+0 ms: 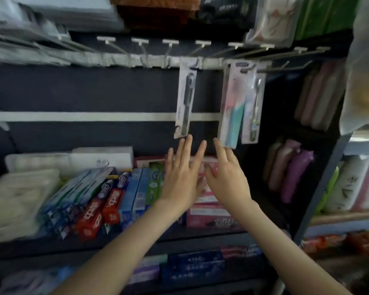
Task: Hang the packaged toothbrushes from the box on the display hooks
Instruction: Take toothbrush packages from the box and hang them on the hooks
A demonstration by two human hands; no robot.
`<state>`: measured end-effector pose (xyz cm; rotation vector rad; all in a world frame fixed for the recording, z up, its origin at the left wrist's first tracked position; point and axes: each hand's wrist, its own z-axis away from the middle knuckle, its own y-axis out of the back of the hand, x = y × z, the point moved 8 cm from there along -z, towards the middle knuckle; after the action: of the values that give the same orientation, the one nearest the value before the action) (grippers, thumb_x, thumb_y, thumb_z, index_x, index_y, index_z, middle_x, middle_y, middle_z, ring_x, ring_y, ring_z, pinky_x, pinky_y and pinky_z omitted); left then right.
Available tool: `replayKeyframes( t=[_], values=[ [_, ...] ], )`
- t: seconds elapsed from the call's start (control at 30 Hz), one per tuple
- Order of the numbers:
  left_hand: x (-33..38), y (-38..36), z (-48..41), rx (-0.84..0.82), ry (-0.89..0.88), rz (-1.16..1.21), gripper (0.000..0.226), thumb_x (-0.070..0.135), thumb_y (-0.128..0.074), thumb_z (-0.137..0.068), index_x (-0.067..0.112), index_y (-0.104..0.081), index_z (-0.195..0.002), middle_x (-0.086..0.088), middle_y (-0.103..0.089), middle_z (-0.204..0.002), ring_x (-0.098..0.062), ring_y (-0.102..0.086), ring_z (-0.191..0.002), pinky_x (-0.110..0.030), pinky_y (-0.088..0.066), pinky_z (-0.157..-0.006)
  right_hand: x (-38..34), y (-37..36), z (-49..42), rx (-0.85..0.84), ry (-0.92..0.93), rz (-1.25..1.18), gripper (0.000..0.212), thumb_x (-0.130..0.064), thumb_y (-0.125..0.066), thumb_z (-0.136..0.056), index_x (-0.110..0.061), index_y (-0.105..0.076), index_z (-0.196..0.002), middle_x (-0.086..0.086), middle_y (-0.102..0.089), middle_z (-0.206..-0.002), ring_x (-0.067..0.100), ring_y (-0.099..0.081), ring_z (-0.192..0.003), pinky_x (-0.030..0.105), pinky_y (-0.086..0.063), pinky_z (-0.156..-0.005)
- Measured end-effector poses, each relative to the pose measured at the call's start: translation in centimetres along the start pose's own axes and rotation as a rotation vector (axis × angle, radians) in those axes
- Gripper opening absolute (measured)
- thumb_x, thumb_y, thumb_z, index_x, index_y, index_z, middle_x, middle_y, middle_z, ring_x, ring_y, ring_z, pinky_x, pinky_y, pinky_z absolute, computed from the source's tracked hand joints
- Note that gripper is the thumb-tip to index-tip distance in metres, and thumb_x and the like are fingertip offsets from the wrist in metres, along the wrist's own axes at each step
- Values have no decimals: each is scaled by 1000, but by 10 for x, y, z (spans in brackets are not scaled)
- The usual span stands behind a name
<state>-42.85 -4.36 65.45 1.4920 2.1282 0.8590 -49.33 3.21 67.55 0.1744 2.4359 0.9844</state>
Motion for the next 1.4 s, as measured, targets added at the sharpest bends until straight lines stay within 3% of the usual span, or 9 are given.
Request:
replayKeyframes(
  t=[0.1,0.27,0.4,0.53,0.67,0.8,1.17,1.3,1.4],
  values=[
    [-34,9,69,-31,73,50,88,22,-74,-81,14,-21,-151,-22,-22,-156,-38,-21,-143,-50,-12,-113,-31,-47,43,-90,15,-37,64,-18,-54,-95,-14,-23,-151,7,-39,-146,24,-40,-131,30,-41,-96],
    [-92,13,220,-156,225,128,74,25,-71,-84,9,-33,-145,-15,-39,-147,-27,-34,-133,-41,-36,-106,-75,-153,147,-354,7,-106,61,-25,-55,-96,-17,-27,-150,5,-42,-144,22,-45,-128,30,-46,-87],
    [-127,-15,360,-379,379,177,51,31,-49,-92,8,-42,-137,-12,-50,-138,-22,-46,-125,-35,-46,-99,-79,-251,256,-634,-60,-127,59,-23,-60,-93,-17,-35,-146,6,-50,-133,24,-59,-111,30,-51,-73],
    [-149,-65,510,-670,548,195,48,29,-54,-89,5,-54,-131,-13,-55,-132,-29,-59,-115,-38,-53,-91,-60,-337,365,-898,-133,-59,60,-28,-55,-96,-14,-29,-149,8,-45,-139,26,-49,-124,32,-50,-84],
    [-155,-112,630,-1043,668,196,55,31,-49,-98,15,-32,-149,-6,-32,-152,-21,-38,-136,-28,-39,-107,-25,-405,461,-1207,-238,42,62,-35,-41,-101,-21,-10,-153,4,-29,-151,23,-32,-137,32,-43,-98],
    [-159,-153,705,-1201,715,145,57,29,-44,-100,19,-20,-151,-4,-21,-156,-18,-29,-140,-27,-30,-111,15,-453,533,-1341,-268,128,64,-34,-43,-100,-21,-8,-152,4,-28,-150,25,-36,-133,34,-42,-97],
    [-179,-278,803,-1364,700,-32,71,26,-51,-98,15,-8,-154,-7,-12,-160,-22,-15,-146,-34,-17,-117,44,-614,612,-1343,78,228,87,-3,-54,-86,-11,1,-153,9,-12,-158,27,-12,-146,39,-8,-119],
    [-173,-301,825,-1366,665,-23,74,25,-52,-97,15,-5,-154,-6,-12,-161,-21,-12,-147,-38,-12,-119,44,-635,628,-1160,242,335,72,-8,-77,-58,-4,-57,-127,16,-60,-121,32,-60,-107,42,-48,-95],
    [-166,-312,834,-1372,622,-27,72,24,-49,-99,14,-4,-154,-7,-10,-160,-22,-8,-148,-41,-6,-120,43,-627,623,-972,300,199,44,1,-52,-69,2,-64,-112,19,-65,-106,35,-65,-96,41,-55,-82]
  ],
)
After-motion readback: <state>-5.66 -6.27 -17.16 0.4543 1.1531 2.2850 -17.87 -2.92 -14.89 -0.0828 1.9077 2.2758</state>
